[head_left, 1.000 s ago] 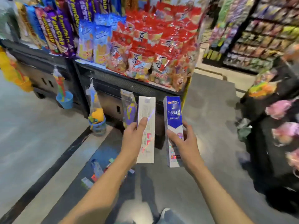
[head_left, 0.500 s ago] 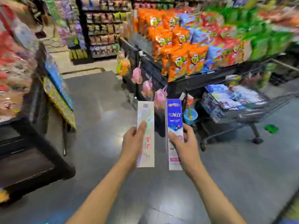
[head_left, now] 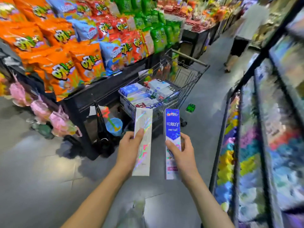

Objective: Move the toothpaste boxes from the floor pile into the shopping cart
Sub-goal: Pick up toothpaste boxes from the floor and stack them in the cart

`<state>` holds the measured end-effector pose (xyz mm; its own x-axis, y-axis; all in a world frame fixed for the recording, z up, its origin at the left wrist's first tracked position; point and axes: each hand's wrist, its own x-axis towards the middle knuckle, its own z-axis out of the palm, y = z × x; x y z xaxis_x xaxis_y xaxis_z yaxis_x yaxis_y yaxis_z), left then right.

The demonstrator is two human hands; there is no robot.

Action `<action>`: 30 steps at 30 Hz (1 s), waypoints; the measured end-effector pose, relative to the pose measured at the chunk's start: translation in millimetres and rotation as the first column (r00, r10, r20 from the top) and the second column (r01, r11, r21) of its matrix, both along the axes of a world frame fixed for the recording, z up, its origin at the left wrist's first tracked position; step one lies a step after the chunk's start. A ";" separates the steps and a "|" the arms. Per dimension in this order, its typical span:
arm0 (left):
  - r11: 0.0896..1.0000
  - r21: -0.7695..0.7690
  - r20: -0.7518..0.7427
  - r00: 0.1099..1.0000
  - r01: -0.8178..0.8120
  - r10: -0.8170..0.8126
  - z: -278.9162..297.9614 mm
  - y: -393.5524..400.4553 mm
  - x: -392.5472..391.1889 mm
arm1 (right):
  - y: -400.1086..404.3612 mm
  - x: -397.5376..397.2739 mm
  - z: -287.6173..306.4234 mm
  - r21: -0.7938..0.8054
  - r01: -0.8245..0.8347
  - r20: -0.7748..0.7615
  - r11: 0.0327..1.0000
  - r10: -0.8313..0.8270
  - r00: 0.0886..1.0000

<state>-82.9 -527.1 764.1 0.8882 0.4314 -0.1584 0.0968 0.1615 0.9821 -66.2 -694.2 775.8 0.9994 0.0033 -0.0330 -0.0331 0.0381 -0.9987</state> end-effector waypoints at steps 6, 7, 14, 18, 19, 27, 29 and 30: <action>0.995 0.077 -0.044 0.997 0.063 -0.059 -8.6 -14.0 159.8 | -21.6 144.4 -5.5 -0.055 0.006 -0.044 0.998 -0.009 0.999; 0.994 0.084 -0.053 0.996 0.074 -0.070 -8.7 -14.6 184.1 | -23.7 167.2 -6.0 -0.059 0.000 -0.051 0.998 -0.003 0.999; 0.987 0.128 -0.133 0.988 0.098 -0.081 -20.7 -14.3 322.7 | -26.1 318.2 -8.5 -0.093 -0.020 -0.082 0.995 0.012 0.997; 0.989 0.139 -0.167 0.985 0.053 -0.029 -33.0 -6.8 387.5 | -18.5 397.3 -21.8 -0.138 -0.085 -0.098 0.987 0.071 0.993; 0.988 0.146 -0.177 0.984 0.043 -0.017 -37.3 -3.3 403.2 | -15.4 416.4 -26.0 -0.152 -0.104 -0.106 0.983 0.088 0.990; 0.915 0.399 -0.333 0.939 0.054 0.090 -82.1 46.3 531.2 | 13.1 585.3 -73.2 -0.211 -0.319 -0.225 0.924 0.272 0.936; 0.864 0.492 -0.375 0.922 0.104 0.103 -101.6 65.4 563.9 | 21.6 626.9 -83.0 -0.228 -0.382 -0.253 0.896 0.324 0.911; 0.834 0.531 -0.413 0.906 0.153 0.096 -110.7 75.7 579.1 | 26.4 645.3 -88.9 -0.236 -0.412 -0.271 0.880 0.347 0.898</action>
<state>496.2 -451.3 653.4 0.8078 0.5315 -0.2550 0.5005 -0.3899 0.7729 579.2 -667.8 686.9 0.8909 0.3393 -0.3020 -0.2017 -0.3004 -0.9322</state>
